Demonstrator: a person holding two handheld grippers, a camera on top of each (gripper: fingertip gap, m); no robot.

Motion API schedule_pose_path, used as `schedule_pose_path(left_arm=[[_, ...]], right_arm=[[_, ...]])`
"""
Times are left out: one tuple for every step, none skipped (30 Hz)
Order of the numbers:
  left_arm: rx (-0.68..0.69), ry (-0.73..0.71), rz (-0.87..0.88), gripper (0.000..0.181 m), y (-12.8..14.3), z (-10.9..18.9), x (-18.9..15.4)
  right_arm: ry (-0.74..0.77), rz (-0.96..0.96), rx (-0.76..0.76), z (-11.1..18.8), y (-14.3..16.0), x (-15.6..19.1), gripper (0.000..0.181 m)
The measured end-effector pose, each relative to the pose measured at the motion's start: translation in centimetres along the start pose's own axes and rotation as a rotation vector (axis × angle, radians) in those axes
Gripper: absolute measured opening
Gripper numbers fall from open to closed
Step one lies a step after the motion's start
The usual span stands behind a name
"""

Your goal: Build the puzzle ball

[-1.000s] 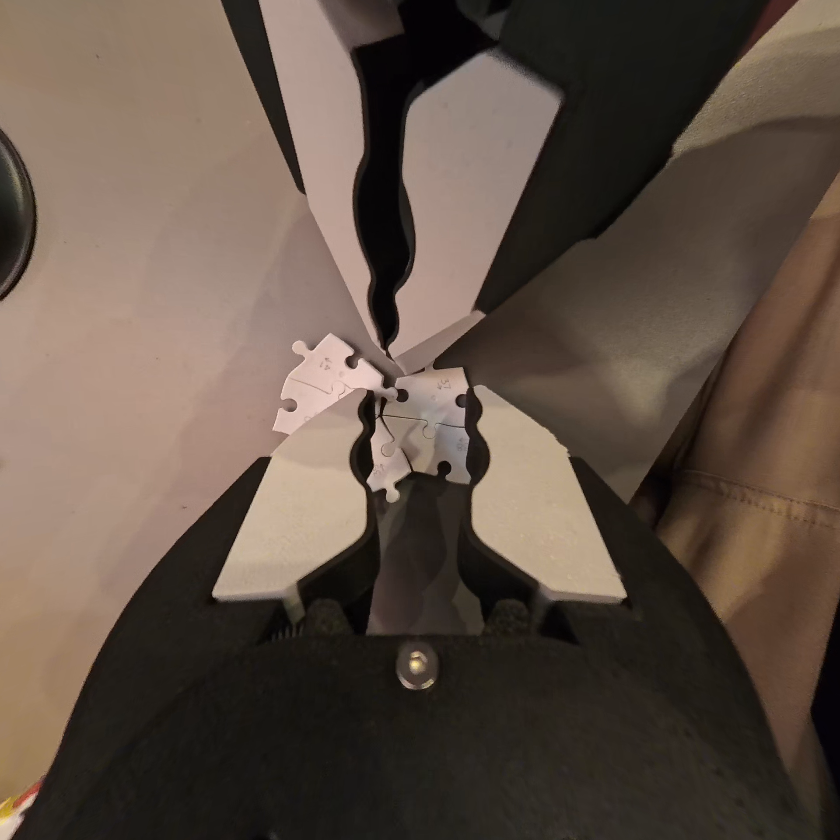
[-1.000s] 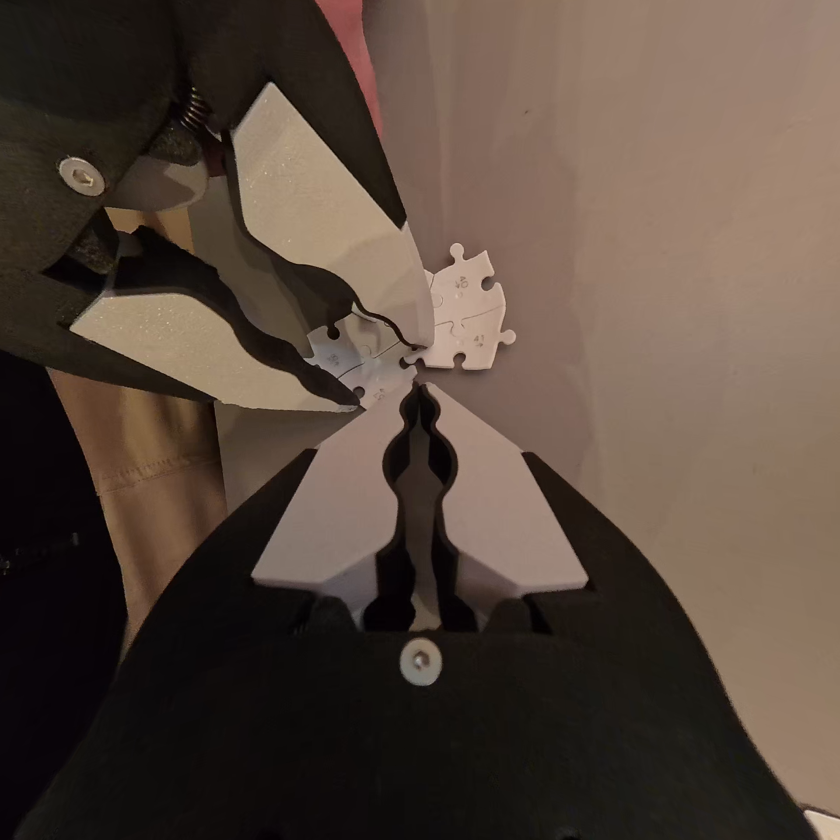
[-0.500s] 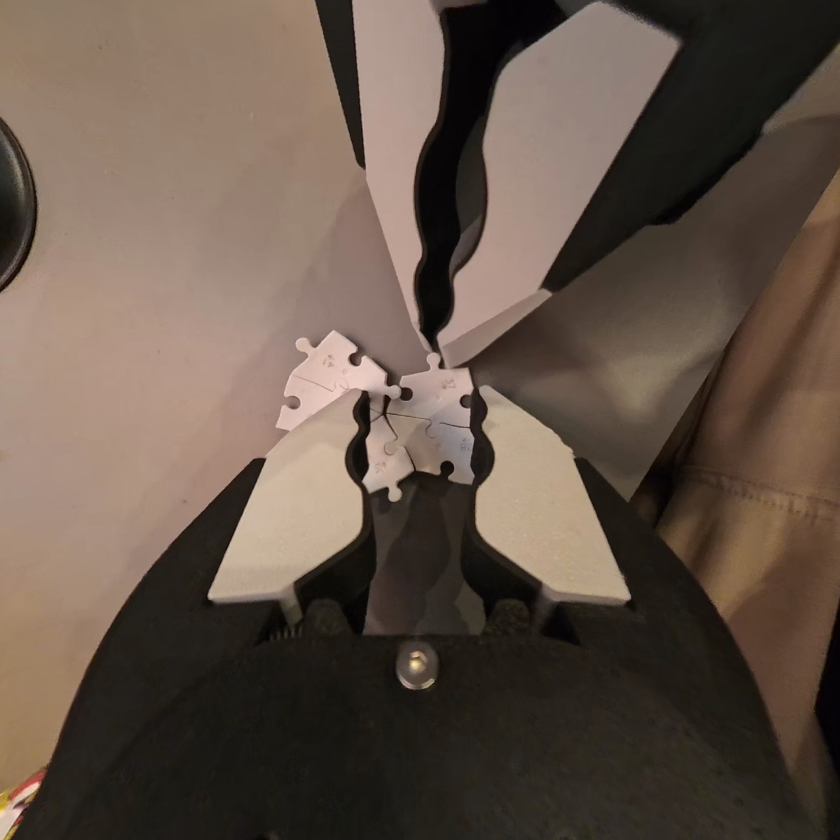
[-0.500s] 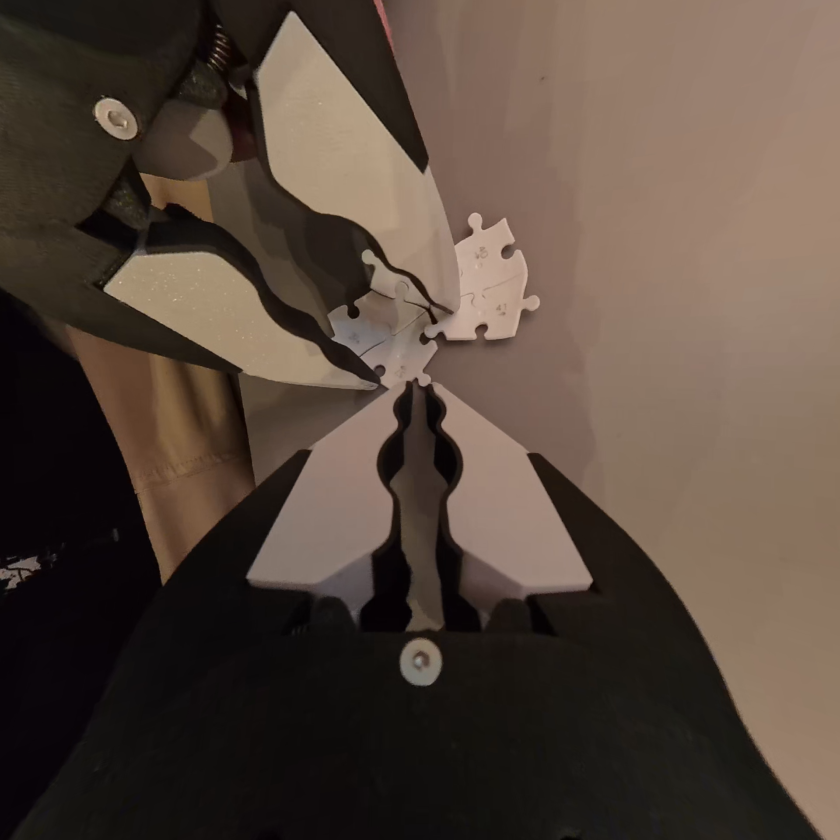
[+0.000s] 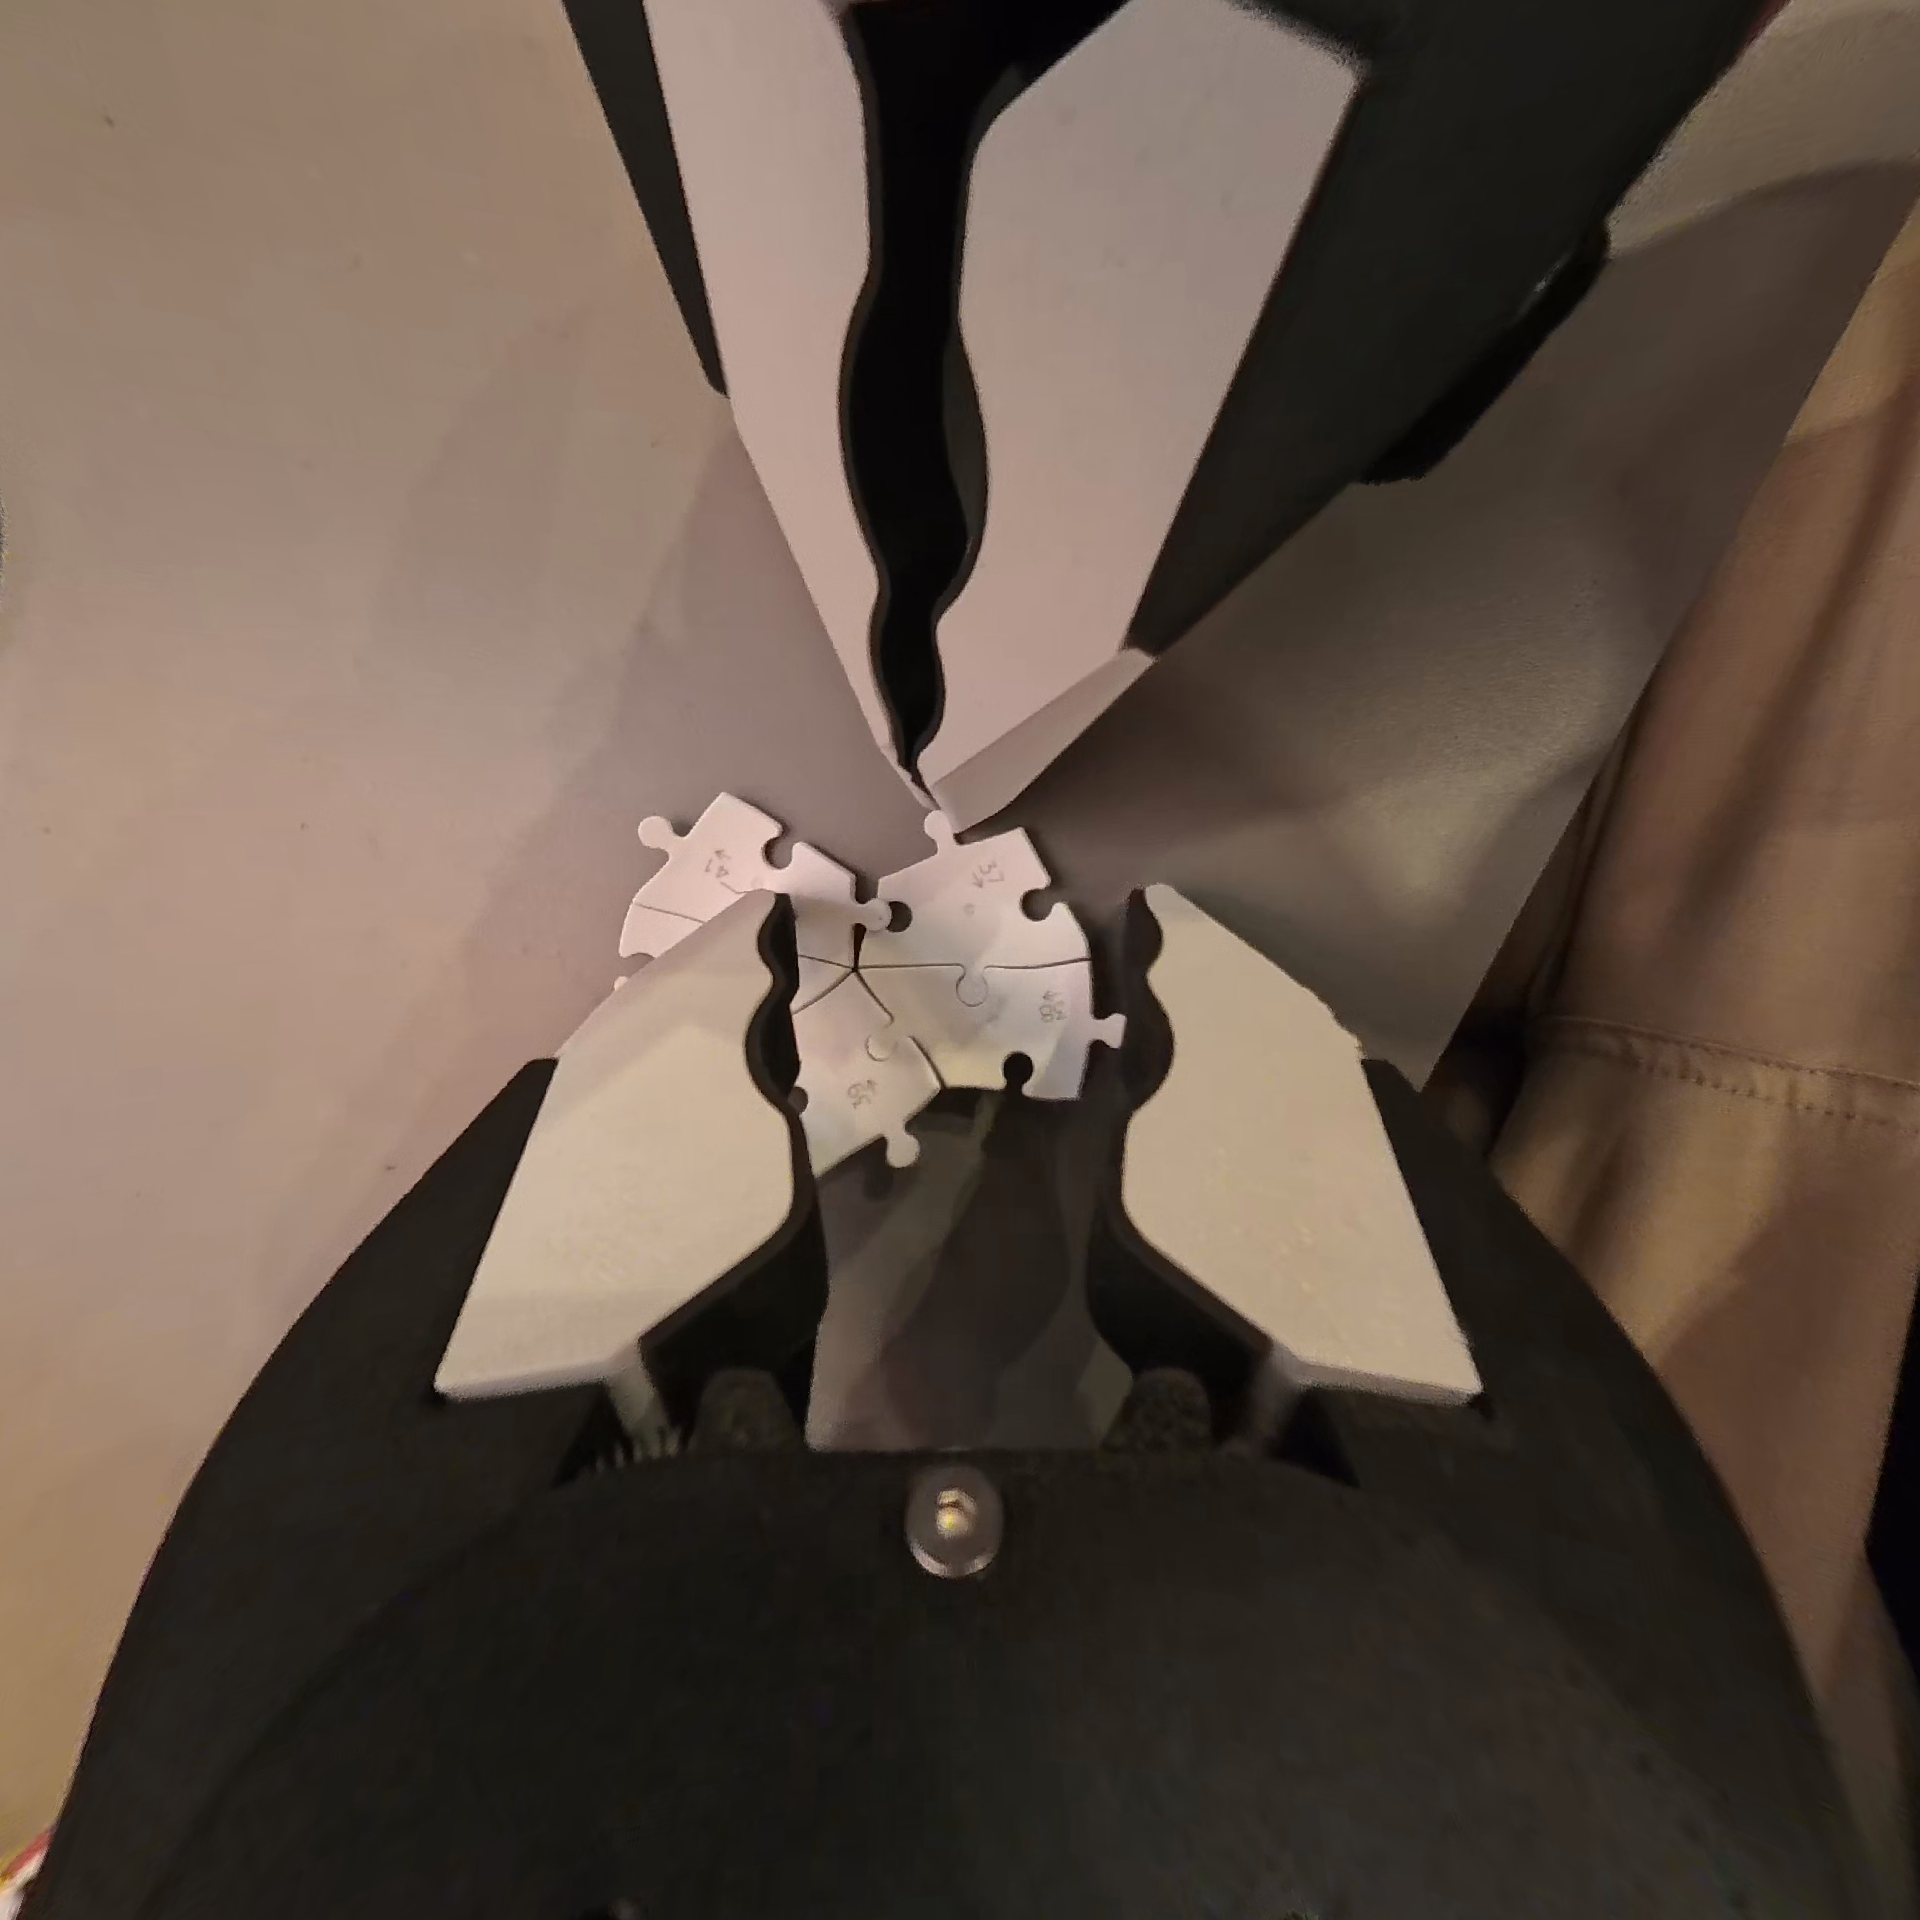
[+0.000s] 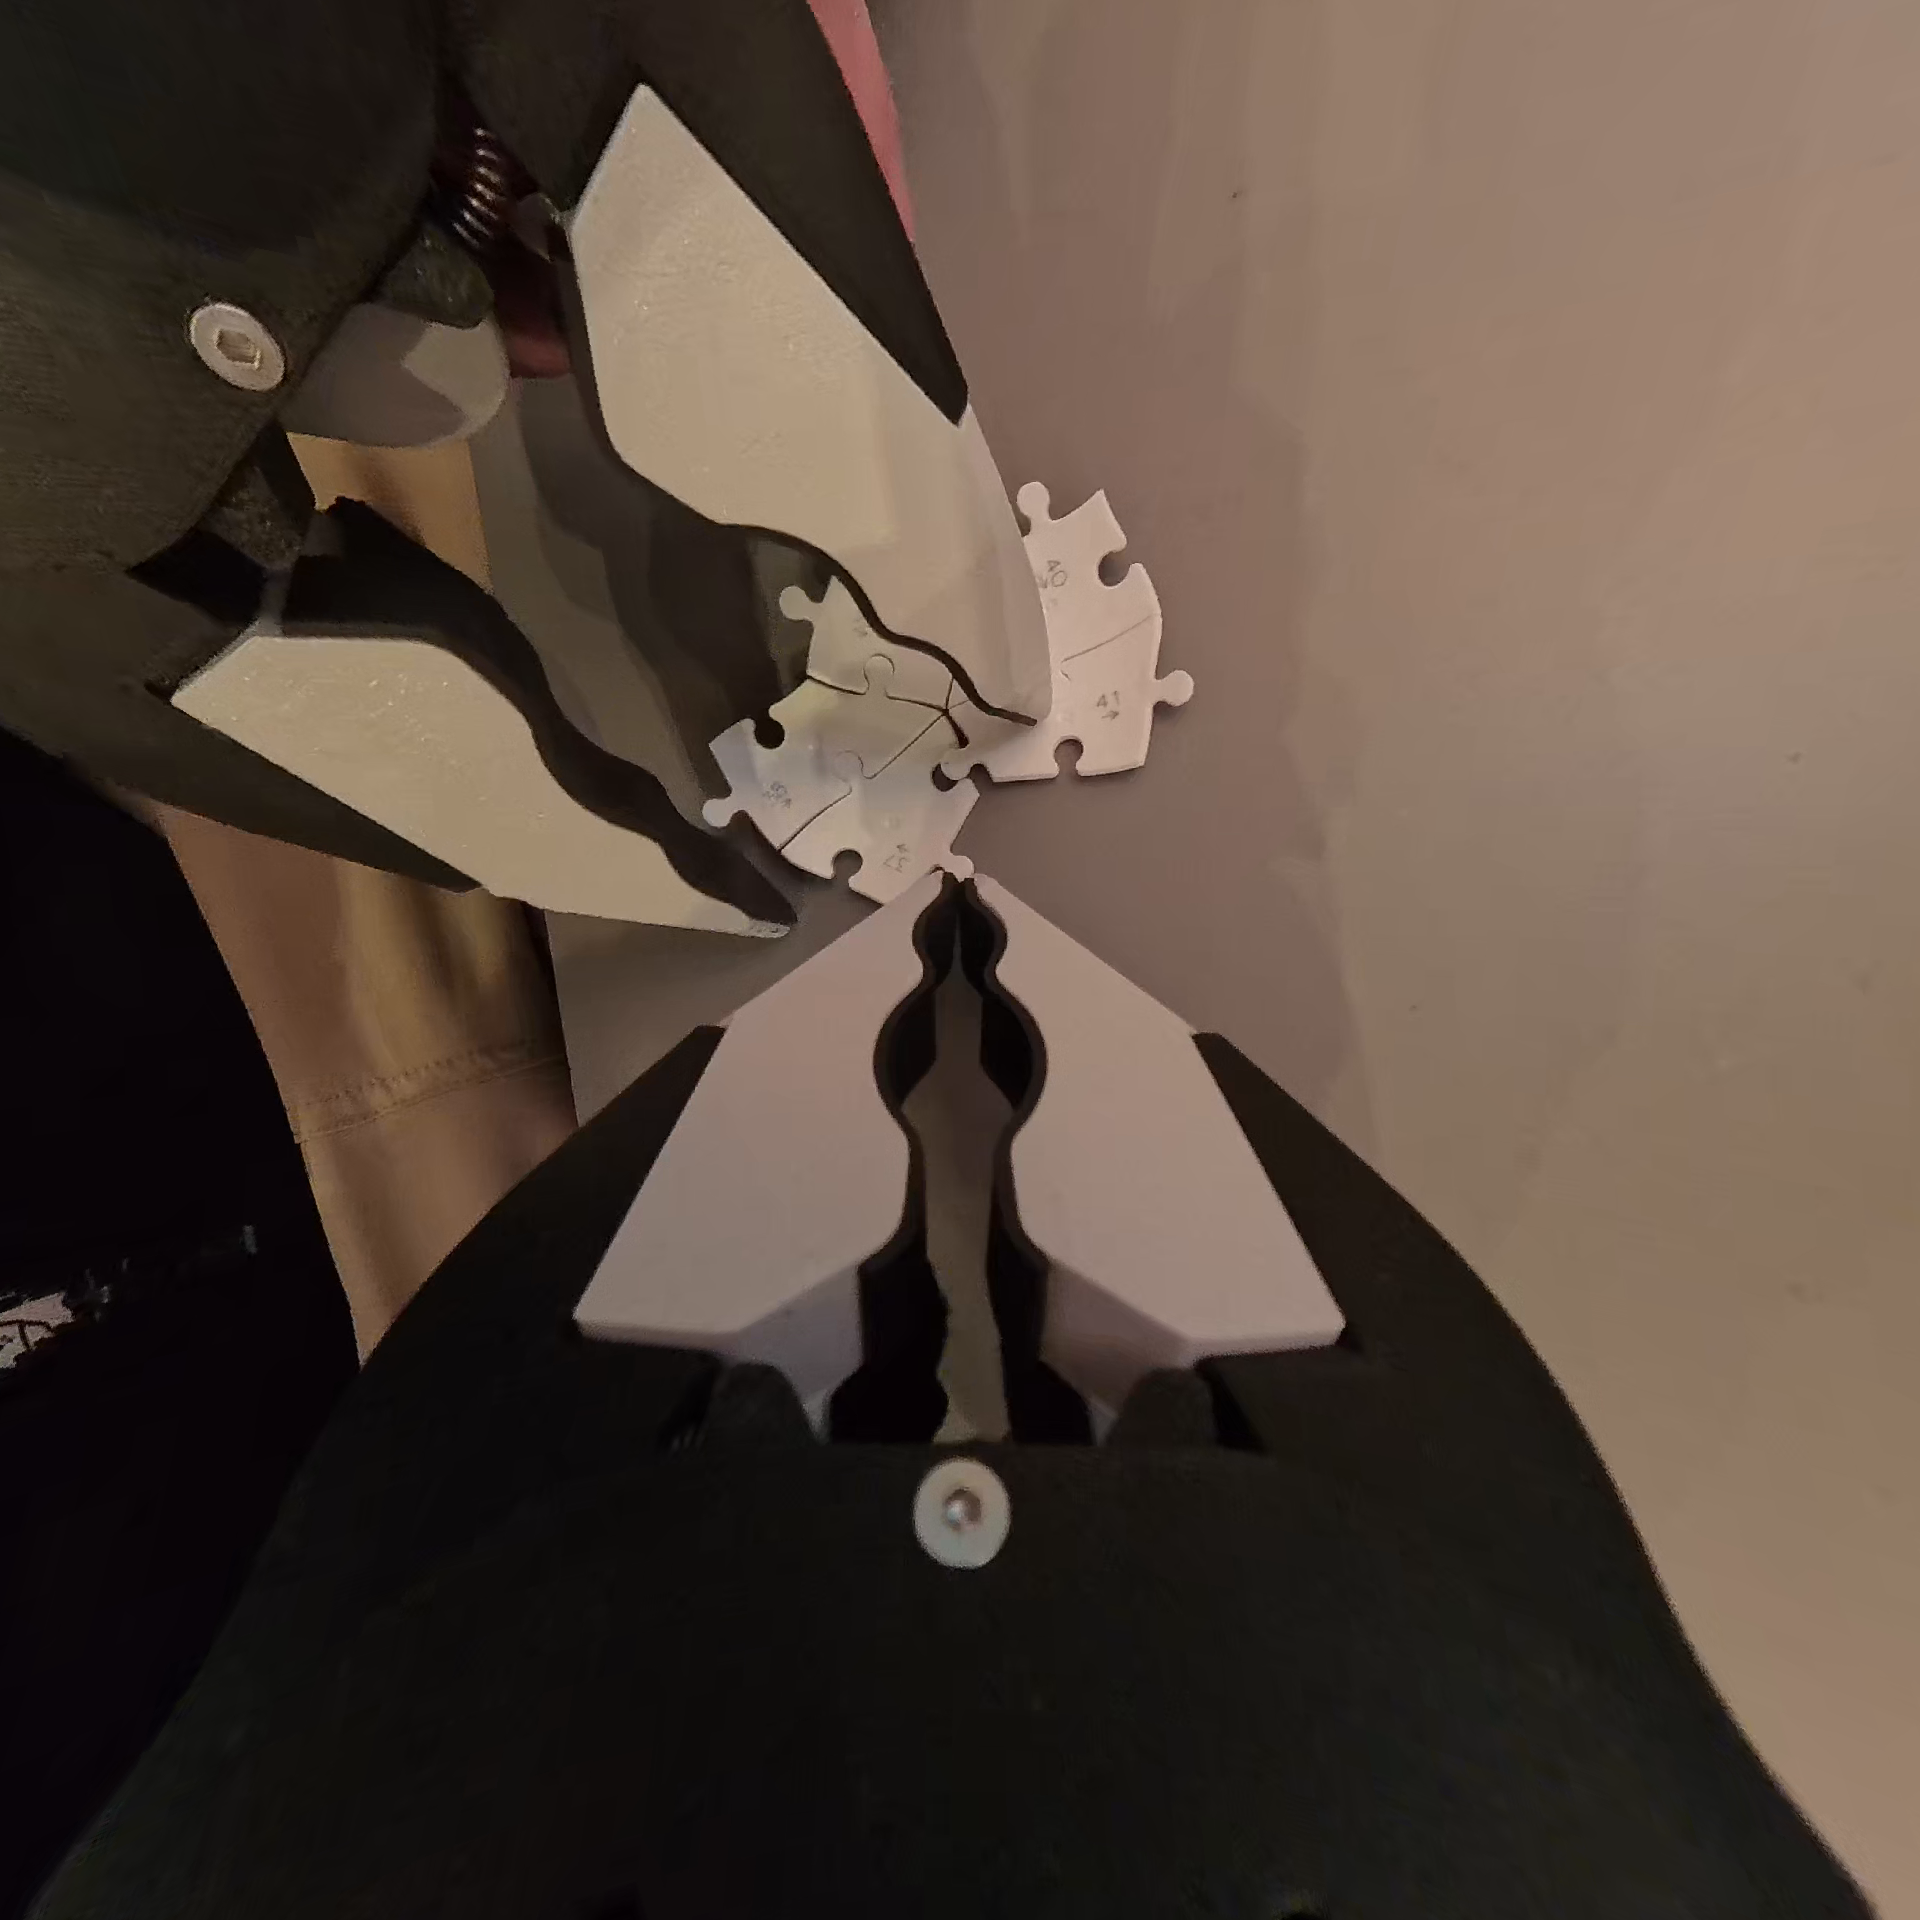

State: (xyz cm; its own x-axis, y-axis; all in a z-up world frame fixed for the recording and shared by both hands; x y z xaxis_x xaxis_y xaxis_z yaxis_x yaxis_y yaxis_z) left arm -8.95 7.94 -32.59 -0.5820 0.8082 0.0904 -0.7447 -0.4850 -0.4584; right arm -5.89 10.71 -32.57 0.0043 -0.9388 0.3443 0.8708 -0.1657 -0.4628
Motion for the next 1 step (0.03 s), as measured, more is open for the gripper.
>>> schedule_pose_path(left_arm=[[0.001,-0.001,-0.004,0.060,-0.06,-0.02,-0.11]], right_arm=[[0.001,0.002,0.000,0.00,-0.01,-0.01,0.000]])
Point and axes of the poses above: each gripper's, where its closed fingertips meet, z back along the fingers, y out of its underside, x = y × z across the jaws, the point moved 3 cm from there along z, back along the fingers, and after that the axes turned 7 degrees about -z, right-handed, at the moved point
